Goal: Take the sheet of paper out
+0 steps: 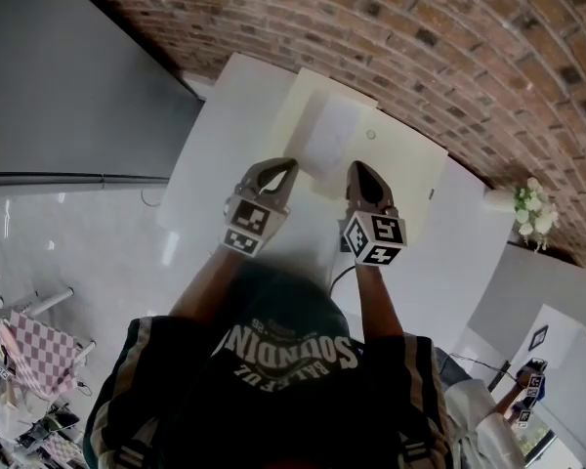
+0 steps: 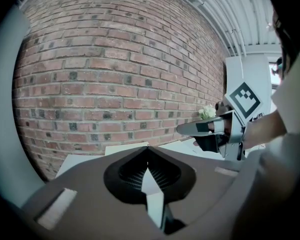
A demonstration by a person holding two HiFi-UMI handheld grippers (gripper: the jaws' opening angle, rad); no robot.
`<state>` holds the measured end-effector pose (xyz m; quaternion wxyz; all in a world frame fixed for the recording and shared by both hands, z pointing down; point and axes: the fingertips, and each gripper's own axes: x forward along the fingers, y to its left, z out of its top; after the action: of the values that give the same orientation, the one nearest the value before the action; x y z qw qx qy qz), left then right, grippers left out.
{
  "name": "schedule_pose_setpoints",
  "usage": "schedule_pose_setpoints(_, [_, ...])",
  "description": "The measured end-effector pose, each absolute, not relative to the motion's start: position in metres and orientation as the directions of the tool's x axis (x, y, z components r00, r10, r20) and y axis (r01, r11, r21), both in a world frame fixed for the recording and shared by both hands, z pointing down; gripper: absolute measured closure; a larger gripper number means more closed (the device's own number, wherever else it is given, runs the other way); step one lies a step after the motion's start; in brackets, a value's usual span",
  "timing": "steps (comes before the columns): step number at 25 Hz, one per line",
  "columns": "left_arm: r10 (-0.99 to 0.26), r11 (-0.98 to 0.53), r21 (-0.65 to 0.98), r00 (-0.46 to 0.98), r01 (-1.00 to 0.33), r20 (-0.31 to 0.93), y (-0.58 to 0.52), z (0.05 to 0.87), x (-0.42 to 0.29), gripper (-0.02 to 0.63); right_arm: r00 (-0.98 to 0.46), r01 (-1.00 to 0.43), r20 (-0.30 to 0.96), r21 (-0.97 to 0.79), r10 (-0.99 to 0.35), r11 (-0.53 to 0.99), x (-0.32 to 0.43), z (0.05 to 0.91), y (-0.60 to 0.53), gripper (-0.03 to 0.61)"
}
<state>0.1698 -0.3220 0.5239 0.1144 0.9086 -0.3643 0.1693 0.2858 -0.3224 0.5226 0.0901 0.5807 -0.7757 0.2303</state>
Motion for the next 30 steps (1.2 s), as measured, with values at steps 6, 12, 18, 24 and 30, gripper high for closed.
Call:
schedule_pose_setpoints(6, [-0.613, -0.706, 0.105, 0.678, -0.701, 0.405, -0.329, 0.534, 0.172, 0.603, -0.32, -0.94, 0.444, -0.255, -0.837, 0.225, 0.286, 0.537, -0.332, 0.577])
schedule_pose_setpoints(12, [-0.603, -0.701, 0.124, 0.676, -0.703, 0.423, -0.335, 0.546, 0.172, 0.603, -0.337, -0.936, 0.496, -0.268, -0.8, 0.228, 0.286, 0.559, -0.343, 0.545])
schedule_pose_setpoints(18, [-0.597, -0.696, 0.135, 0.672, -0.706, 0.438, -0.341, 0.554, 0.171, 0.603, -0.34, -0.935, 0.53, -0.28, -0.777, 0.218, 0.287, 0.575, -0.354, 0.509])
schedule_pose_setpoints(24, [-0.595, -0.687, 0.146, 0.667, -0.711, 0.448, -0.341, 0.562, 0.169, 0.603, -0.362, -0.93, 0.58, -0.285, -0.73, 0.234, 0.283, 0.594, -0.363, 0.489])
schedule_pose_setpoints(30, [-0.594, -0.679, 0.156, 0.662, -0.717, 0.457, -0.341, 0.567, 0.167, 0.603, -0.351, -0.934, 0.627, -0.288, -0.695, 0.212, 0.289, 0.612, -0.372, 0.485])
